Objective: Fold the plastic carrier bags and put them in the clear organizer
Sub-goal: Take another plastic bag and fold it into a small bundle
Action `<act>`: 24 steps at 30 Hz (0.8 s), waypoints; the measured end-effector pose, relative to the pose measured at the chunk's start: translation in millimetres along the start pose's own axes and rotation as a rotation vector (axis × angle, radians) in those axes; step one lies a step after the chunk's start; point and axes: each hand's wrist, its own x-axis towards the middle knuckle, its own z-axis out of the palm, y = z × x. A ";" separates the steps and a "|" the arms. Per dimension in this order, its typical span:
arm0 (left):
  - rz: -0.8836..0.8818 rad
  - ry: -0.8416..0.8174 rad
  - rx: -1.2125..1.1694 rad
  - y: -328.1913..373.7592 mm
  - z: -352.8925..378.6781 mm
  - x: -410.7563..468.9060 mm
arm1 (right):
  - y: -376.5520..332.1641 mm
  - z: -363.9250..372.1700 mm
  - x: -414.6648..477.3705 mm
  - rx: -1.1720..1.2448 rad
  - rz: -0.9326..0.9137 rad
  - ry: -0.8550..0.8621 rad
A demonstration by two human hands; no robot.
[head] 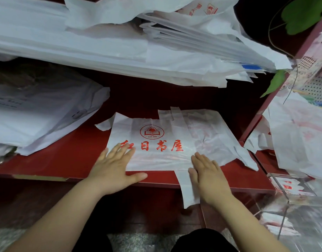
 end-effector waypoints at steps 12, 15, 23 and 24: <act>0.158 0.621 0.142 -51.9 23.8 -55.3 | -60.0 0.9 -17.0 -0.049 -0.308 0.590; 0.077 0.713 0.195 -44.8 25.9 -56.0 | -99.0 14.3 -23.1 -0.094 -0.497 0.560; -0.005 0.812 0.092 -18.3 25.3 -63.8 | -123.1 19.4 -4.2 -0.066 -0.473 0.628; 0.030 0.840 0.085 -14.9 27.1 -64.4 | -120.6 17.9 -4.0 -0.062 -0.485 0.622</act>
